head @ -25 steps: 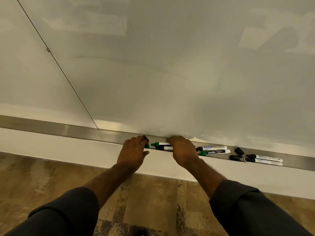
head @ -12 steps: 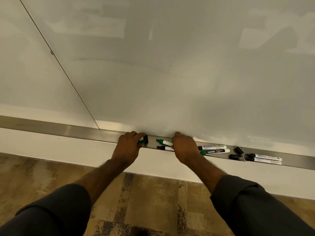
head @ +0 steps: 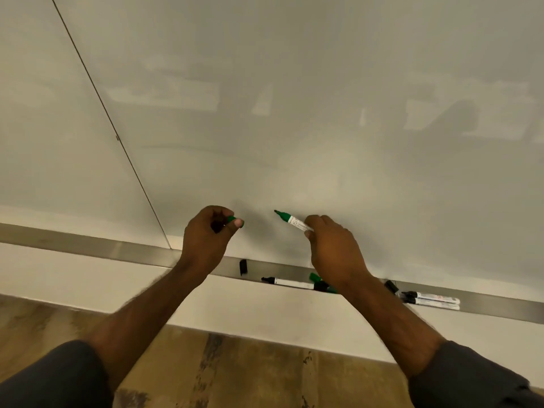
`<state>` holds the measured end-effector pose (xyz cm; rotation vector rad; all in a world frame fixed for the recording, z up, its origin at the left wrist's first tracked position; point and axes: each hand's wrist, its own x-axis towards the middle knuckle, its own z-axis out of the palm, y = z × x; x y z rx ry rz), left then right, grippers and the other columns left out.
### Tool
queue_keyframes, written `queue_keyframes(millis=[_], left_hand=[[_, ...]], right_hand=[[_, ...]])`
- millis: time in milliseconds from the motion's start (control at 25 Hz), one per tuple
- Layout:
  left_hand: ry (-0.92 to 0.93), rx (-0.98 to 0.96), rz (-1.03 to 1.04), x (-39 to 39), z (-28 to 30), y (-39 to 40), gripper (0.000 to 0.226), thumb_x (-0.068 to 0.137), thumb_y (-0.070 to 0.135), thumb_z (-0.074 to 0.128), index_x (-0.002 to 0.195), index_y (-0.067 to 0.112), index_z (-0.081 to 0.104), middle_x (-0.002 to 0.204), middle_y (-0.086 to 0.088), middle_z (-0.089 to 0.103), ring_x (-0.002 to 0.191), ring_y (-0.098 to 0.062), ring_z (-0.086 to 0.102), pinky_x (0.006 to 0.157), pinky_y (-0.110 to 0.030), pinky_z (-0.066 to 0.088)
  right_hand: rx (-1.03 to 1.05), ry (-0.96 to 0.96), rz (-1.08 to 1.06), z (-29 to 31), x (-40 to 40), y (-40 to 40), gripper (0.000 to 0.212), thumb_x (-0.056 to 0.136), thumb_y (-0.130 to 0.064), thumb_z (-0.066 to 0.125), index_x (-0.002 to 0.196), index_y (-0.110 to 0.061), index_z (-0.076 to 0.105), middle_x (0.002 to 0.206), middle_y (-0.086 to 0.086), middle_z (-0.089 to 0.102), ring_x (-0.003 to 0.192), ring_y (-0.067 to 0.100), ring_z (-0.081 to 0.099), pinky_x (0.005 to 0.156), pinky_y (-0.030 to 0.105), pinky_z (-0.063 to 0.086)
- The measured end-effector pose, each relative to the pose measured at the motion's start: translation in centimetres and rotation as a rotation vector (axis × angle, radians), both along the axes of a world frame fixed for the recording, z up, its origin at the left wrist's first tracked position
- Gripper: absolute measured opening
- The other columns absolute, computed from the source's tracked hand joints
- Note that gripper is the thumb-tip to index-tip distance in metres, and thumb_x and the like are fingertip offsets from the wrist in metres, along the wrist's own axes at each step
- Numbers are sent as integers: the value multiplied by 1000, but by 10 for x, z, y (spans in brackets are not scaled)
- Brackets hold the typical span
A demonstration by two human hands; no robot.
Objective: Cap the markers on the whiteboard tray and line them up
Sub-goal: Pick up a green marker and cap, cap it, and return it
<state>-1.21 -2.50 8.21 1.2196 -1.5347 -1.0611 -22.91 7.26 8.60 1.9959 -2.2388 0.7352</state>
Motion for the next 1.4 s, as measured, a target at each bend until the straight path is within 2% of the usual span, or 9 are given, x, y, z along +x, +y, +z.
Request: queue_keyframes(millis=[120, 200, 400, 520, 760, 1000, 1080, 1280, 1400], left_hand=[[290, 217, -109, -6, 38, 9, 18, 81, 19, 72, 98, 19, 67, 97, -13, 70, 76, -18, 63, 69, -26, 54], [392, 271, -172, -10, 60, 18, 21, 81, 25, 69, 101, 19, 71, 96, -8, 72, 76, -16, 62, 67, -22, 55], [392, 170, -218, -27, 108, 39, 32, 72, 35, 67, 97, 15, 74, 78, 3, 75, 69, -9, 65, 64, -19, 55], [373, 109, -262, -34, 128, 46, 27, 72, 32, 68, 94, 17, 74, 79, 3, 77, 69, -8, 66, 64, -18, 56], [289, -17, -303, -44, 144, 53, 16, 82, 12, 66, 92, 20, 75, 84, -1, 78, 72, -11, 68, 64, -19, 56], [214, -106, -365, -52, 148, 53, 18, 81, 7, 67, 94, 17, 75, 83, -1, 77, 71, -13, 68, 64, -19, 56], [130, -145, -410, -56, 147, 53, 19, 84, 7, 65, 96, 19, 74, 84, -1, 77, 70, -10, 67, 64, -18, 55], [-302, -376, -410, -63, 145, 45, 15, 91, 13, 59, 91, 23, 71, 68, 6, 67, 60, -1, 56, 57, -9, 43], [-306, -487, -373, -66, 143, 43, 16, 90, 10, 59, 91, 20, 71, 66, 8, 63, 64, 0, 55, 59, -8, 41]], right_hand=[[-176, -89, 49, 42, -6, 16, 19, 99, -18, 46, 113, -17, 58, 92, 6, 59, 68, 27, 54, 58, 41, 49], [-249, -121, 89, 67, -10, 29, 21, 99, -24, 45, 116, -22, 59, 90, 2, 58, 69, 23, 53, 58, 38, 49], [-315, -103, 200, 118, -20, 52, 21, 97, -25, 50, 115, -27, 62, 83, -3, 54, 68, 13, 48, 54, 33, 45], [-338, -62, 233, 138, -25, 60, 19, 96, -24, 53, 113, -27, 62, 82, -3, 55, 68, 14, 49, 54, 34, 45], [-317, 16, 269, 154, -34, 67, 21, 96, -28, 49, 113, -28, 62, 81, -2, 56, 68, 16, 50, 54, 38, 46], [-294, 5, 310, 157, -44, 63, 21, 96, -26, 51, 114, -27, 63, 84, -2, 57, 71, 15, 51, 58, 40, 48], [-277, 1, 324, 155, -44, 61, 23, 96, -27, 52, 115, -25, 63, 87, -1, 59, 74, 16, 53, 60, 41, 49], [-219, 20, 307, 148, -50, 49, 21, 96, -25, 53, 112, -19, 66, 86, 3, 59, 74, 19, 51, 63, 43, 48], [-273, 31, 303, 144, -48, 41, 18, 96, -23, 53, 105, -17, 67, 79, 3, 57, 70, 18, 48, 57, 38, 44]])
